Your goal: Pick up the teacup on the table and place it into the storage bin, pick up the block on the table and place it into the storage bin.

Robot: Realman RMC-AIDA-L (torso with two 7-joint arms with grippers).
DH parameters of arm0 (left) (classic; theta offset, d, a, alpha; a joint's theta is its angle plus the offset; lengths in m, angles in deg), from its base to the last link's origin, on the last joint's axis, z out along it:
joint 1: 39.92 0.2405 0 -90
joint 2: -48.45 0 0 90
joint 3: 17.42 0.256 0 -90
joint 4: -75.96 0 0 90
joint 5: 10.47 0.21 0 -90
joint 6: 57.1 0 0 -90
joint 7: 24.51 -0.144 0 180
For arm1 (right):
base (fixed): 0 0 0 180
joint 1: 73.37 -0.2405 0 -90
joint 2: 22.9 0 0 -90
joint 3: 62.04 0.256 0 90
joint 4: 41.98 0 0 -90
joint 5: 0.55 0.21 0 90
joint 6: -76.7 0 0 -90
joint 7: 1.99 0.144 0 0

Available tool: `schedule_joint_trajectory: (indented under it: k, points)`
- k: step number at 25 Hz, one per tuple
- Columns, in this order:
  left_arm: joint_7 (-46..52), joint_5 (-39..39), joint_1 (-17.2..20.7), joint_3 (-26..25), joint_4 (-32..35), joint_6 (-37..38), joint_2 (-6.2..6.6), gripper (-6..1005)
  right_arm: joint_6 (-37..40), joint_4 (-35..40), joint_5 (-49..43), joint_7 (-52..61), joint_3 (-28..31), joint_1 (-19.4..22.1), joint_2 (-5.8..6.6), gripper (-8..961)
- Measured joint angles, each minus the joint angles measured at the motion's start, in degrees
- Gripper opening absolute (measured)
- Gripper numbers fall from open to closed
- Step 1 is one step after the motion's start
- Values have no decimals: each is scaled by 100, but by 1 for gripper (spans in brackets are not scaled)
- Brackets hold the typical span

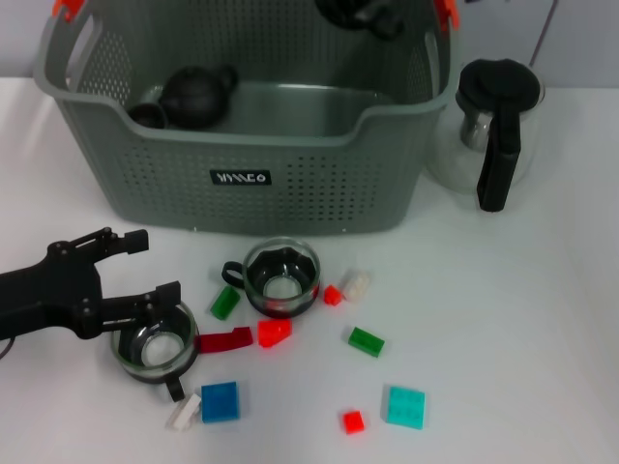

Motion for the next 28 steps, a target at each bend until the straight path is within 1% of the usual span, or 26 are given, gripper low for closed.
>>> schedule_joint_trajectory:
  k: [3,5,8,11,19,28]
  points:
    - [4,-6,20,1,0,0,-8,828,-420,-562,-332,48,-2,-227,-91,70]
    - [5,-7,22,0,-1,0,-8,828,-551,-767,-401,5,-18,-279,-152,78]
    - [7,-7,22,0,0,0,-10,827,-640,-900,-425,-64,-111,-284,-239,89]
    - [6,0,21,1,-1,0,-10,826,-669,-938,-428,-65,-220,-249,-285,101]
    - [-4,23,27,1,9,1,-20,823,-705,-1144,-435,-62,-258,-196,-285,132]
    - [-9,36,33,1,9,0,-19,820,-656,-1085,-438,-124,-262,-98,-270,166]
